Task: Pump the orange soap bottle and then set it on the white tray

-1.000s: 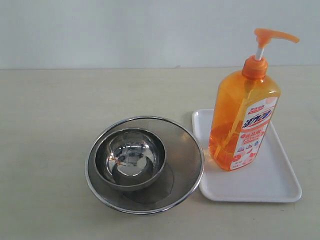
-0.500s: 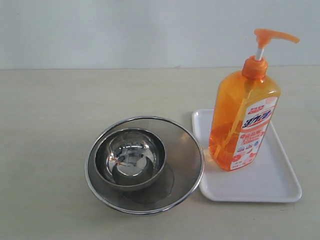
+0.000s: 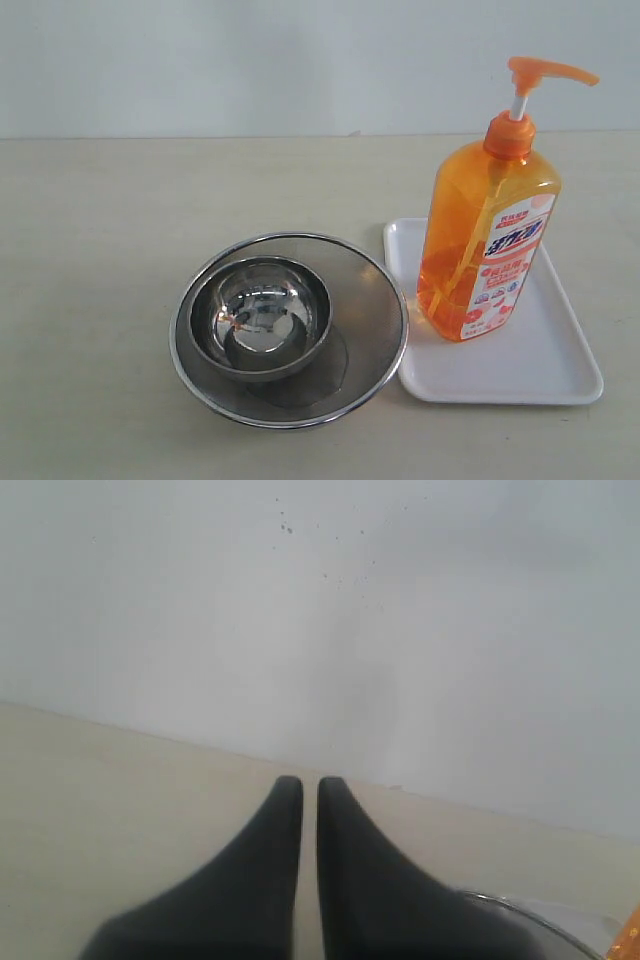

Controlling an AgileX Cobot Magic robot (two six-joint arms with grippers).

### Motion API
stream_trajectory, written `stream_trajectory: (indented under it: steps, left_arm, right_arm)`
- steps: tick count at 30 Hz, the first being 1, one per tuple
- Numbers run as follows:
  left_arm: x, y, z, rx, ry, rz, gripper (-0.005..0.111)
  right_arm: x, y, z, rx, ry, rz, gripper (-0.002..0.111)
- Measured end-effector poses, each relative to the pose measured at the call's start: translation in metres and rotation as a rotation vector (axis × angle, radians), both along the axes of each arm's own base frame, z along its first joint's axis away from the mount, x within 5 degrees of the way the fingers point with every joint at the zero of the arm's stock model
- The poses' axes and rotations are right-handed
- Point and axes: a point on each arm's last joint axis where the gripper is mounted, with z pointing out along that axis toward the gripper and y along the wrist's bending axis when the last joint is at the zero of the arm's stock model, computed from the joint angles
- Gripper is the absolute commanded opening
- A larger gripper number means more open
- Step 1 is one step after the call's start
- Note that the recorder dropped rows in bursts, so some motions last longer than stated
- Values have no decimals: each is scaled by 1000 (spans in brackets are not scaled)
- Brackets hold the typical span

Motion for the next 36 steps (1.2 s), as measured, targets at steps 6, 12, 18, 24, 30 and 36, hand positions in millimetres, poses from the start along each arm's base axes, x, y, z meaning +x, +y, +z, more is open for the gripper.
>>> stream_trajectory:
  steps: [6,12,18,24,30,36]
  left_arm:
    - [0,-2,3,-26,-47,-23,5]
    - [0,0,-4,57,24,-2,5]
    - [-1,0,-23,287,209,-17,5]
    - [-1,0,-25,400,203,-27,5]
    - [-2,0,-25,404,207,-28,5]
    - [-2,0,-25,404,207,-28,5]
  right_arm:
    - [0,0,0,0,0,0,0]
    - [0,0,0,0,0,0,0]
    - [0,0,0,0,0,0,0]
    - [0,0,0,0,0,0,0]
    - [0,0,0,0,0,0,0]
    - [0,0,0,0,0,0,0]
